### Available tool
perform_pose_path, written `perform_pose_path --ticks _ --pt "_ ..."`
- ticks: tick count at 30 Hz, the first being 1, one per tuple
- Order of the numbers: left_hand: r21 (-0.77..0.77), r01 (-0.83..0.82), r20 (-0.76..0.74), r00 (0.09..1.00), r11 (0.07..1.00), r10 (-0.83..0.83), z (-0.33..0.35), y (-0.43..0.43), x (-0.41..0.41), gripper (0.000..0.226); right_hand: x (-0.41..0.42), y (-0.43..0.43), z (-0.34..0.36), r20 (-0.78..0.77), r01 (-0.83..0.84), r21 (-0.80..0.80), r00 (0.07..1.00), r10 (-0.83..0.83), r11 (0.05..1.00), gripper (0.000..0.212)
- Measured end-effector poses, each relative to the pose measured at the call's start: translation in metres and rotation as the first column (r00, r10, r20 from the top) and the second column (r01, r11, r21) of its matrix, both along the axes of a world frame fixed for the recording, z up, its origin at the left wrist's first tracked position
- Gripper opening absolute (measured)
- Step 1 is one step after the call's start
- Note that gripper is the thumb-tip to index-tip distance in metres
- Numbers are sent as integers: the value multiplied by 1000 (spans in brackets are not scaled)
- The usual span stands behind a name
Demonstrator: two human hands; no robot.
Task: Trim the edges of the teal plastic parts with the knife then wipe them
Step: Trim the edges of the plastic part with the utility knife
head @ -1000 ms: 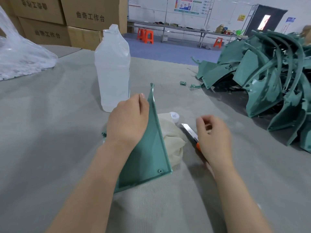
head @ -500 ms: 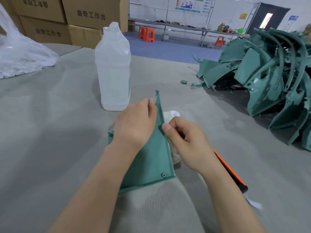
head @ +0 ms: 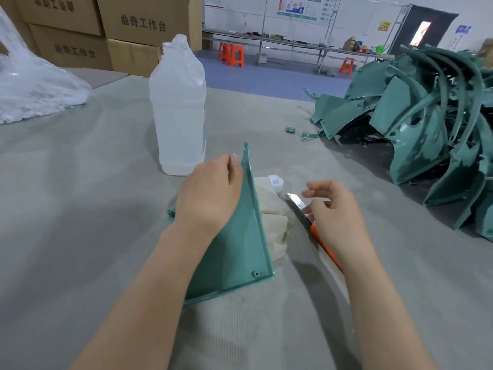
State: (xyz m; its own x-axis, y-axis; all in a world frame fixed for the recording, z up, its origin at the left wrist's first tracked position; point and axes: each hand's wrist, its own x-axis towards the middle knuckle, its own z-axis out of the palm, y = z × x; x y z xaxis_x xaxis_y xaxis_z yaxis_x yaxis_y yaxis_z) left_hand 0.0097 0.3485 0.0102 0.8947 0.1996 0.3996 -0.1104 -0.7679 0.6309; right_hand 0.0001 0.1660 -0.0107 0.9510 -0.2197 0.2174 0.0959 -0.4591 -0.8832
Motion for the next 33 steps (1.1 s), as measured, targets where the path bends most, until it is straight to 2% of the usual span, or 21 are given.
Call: perform_pose_path --ticks 6,8,10,11,14,15,16,17,18,19,20,22,25,26,27,29,30,31,33 --pt "-2 7 -13 1000 1000 -7 1 -1 -1 45 -4 12 1 15 -148 68 989 147 987 22" --pt "-9 13 -12 1000 1000 -13 1 -1 -1 45 -4 14 1 38 -168 -9 985 168 986 34" --pt "-13 14 -11 1000 1000 -14 2 0 -1 45 -6 15 4 60 -115 -133 991 124 984 50" --pt "-17 14 -12 1000 1000 -14 2 0 -1 45 -6 13 5 80 -76 -143 993 88 987 50" --pt "-24 10 -16 1000 1000 -10 2 0 0 45 -6 5 5 60 -19 91 998 13 996 28" --pt "-21 10 -17 1000 1000 -11 1 0 0 45 -6 2 5 7 14 94 1000 -15 995 34" --pt "-19 12 -16 1000 1000 -12 1 1 0 45 -5 -3 5 -61 38 -1 997 -38 999 48" --pt "-22 14 -16 1000 1000 -15 1 1 0 45 -5 -8 5 -155 31 -192 986 -62 981 59" --pt "-27 15 -16 1000 1000 -16 1 1 0 45 -4 -15 4 -250 -1 -410 962 -112 912 65" --pt "-30 14 -18 1000 999 -15 1 2 0 46 -5 -21 3 -337 -65 -562 928 -156 825 64" --pt "-31 11 -19 1000 999 -12 1 3 0 46 -5 -26 1 -407 -124 -625 894 -186 771 57" --pt "-35 7 -19 1000 999 -8 1 4 1 46 -3 -32 -1 -497 -185 -604 848 -185 776 40" --pt "-49 12 -22 1000 999 -13 0 4 1 46 1 -34 -5 -468 -163 -621 862 -196 766 33" --pt "-58 17 -22 1000 998 -18 0 5 2 46 2 -36 -5 -404 -94 -608 891 -206 788 35" --pt "-69 24 -22 999 997 -26 -1 5 3 47 3 -39 -4 -336 -18 -526 923 -189 850 34" --pt "-94 38 -24 999 995 -40 -2 7 5 47 -2 -39 4 -219 10 -129 975 -39 992 21" --pt "-106 40 -29 999 994 -43 -3 8 6 48 -7 -34 10 -170 -74 69 982 84 995 15" --pt "-119 40 -35 998 992 -45 -4 9 7 48 -11 -28 14 -119 -195 174 969 217 965 9" --pt "-145 42 -41 998 989 -48 -5 11 9 48 -20 -13 18 -59 -404 151 907 416 902 10"
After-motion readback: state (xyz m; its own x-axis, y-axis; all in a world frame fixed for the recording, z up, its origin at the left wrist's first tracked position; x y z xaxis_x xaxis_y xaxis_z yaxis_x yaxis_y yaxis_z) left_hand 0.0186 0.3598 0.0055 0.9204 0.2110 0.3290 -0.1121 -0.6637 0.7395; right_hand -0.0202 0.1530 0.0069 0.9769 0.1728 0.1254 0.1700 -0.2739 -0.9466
